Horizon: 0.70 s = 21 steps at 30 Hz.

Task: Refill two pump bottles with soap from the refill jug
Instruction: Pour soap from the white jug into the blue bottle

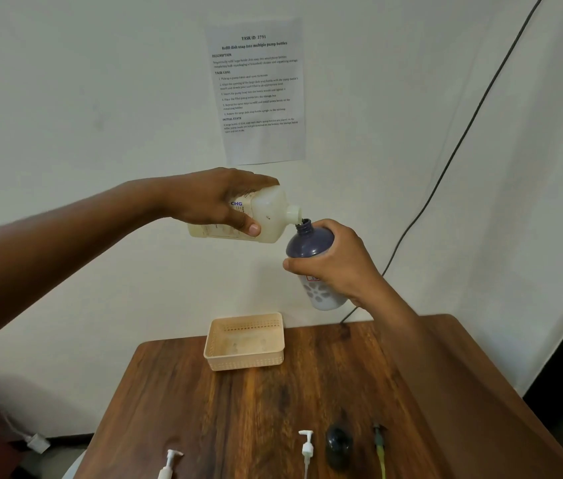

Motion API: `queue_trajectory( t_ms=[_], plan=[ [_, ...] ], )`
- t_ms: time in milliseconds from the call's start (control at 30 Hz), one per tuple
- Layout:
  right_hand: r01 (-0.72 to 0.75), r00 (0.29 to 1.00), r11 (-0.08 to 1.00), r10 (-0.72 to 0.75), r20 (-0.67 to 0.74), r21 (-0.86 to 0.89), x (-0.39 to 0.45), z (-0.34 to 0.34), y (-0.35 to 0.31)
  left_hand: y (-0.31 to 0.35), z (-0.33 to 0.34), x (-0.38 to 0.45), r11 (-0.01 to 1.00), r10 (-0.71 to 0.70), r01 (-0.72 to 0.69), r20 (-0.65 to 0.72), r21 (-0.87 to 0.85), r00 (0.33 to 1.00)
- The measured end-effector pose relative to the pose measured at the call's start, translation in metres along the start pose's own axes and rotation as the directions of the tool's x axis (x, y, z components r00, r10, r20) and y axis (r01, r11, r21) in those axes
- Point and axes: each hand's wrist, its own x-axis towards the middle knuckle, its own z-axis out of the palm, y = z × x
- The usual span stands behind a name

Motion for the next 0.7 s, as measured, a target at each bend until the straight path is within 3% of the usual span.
queue_trajectory(
  t_ms=[433, 700],
  plan=[
    [-0.006, 1.0, 1.0, 0.006, -0.004, 0.008, 0.002, 0.001, 0.001, -0.002, 0.0, 0.0, 1.0, -0.015, 0.015, -0.012, -0.002, 1.0],
    [-0.02, 1.0, 0.999, 0.019, 0.005, 0.033, 0.002, 0.007, 0.003, -0.008, 0.013, -0.009, 0.995, -0.016, 0.013, -0.03, -0.103, 0.999]
  ],
)
